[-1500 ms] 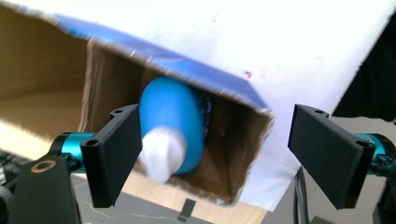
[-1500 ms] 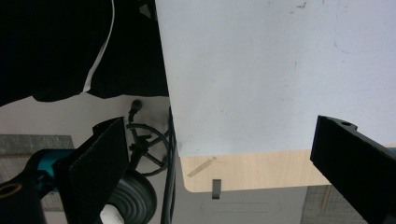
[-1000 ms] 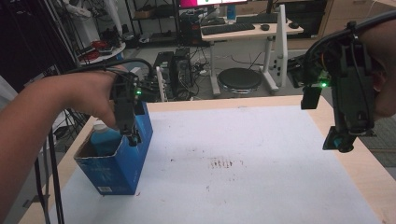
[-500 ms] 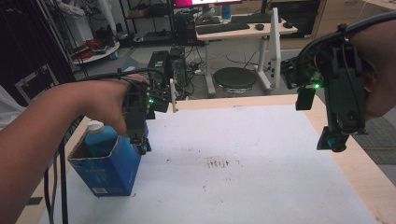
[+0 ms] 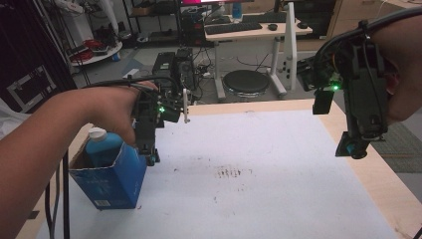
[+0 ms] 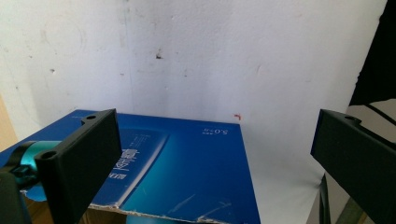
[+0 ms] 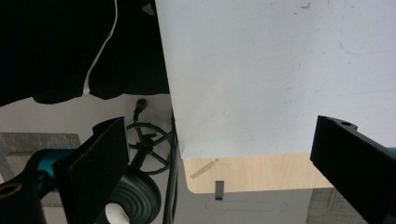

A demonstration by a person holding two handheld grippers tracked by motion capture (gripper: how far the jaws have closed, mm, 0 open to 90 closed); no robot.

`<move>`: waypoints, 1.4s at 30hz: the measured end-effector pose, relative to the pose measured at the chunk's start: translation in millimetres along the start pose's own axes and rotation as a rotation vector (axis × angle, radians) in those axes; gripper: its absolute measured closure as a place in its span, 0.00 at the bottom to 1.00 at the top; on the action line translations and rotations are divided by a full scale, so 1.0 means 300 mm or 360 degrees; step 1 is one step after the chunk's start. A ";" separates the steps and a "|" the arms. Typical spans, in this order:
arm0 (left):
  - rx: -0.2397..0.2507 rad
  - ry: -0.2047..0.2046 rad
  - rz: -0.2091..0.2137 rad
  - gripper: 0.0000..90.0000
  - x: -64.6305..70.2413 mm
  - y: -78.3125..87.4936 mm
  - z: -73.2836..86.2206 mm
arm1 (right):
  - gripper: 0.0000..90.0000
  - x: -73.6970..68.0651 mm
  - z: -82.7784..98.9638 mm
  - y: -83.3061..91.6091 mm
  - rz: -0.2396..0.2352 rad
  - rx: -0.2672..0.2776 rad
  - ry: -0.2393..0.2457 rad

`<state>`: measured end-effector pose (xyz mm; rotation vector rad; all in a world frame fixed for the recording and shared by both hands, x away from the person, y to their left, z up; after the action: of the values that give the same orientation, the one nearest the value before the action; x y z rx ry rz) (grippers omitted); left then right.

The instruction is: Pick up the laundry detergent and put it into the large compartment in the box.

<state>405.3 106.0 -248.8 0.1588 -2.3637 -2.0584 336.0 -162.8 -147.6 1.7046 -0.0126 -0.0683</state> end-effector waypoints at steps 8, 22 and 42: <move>0.0008 0.0015 0.0006 0.02 -0.003 0.001 0.001 | 0.04 0.008 0.012 0.005 0.0005 0.0007 -0.0004; 0.0017 0.0046 0.0009 0.02 0.016 -0.007 0.000 | 0.04 0.000 0.016 0.014 0.0017 0.0031 0.0027; 0.0003 0.0034 0.0027 0.02 0.031 -0.024 -0.015 | 0.04 -0.030 0.023 0.010 0.0032 0.0029 0.0027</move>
<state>396.9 99.8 -255.9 0.1594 -2.3468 -2.0370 326.6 -169.6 -145.2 1.7232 -0.0181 -0.0390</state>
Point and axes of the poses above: each handheld gripper's, and its own axes: y roughly backward along the jaws, z roughly out of its underside, x roughly to its right, the point moved 1 cm from there along -y, roughly forward along the jaws, and after that the axes turned 11 degrees about x, right-handed, at the moved point
